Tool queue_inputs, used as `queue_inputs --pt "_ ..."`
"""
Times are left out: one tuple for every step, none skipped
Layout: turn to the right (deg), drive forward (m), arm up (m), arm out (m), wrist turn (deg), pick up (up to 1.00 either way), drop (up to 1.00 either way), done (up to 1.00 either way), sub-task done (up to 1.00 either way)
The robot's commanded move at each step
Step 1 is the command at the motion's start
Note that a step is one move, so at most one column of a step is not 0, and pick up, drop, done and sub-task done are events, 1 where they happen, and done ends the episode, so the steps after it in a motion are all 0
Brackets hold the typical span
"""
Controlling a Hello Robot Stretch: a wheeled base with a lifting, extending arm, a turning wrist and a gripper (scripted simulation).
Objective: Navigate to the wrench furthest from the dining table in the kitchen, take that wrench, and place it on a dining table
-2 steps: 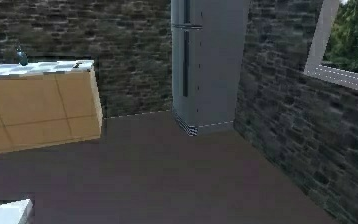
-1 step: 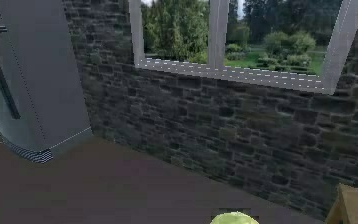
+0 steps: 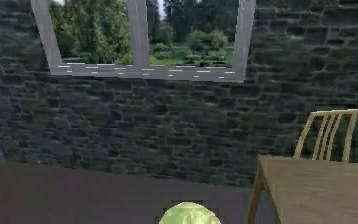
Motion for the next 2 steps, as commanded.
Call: queue_inputs --pt "0.0 0.05 0.0 0.0 0.0 0.0 0.0 0.0 0.0" --pt "-45.0 0.0 0.0 0.0 0.0 0.0 0.0 0.0 0.0"
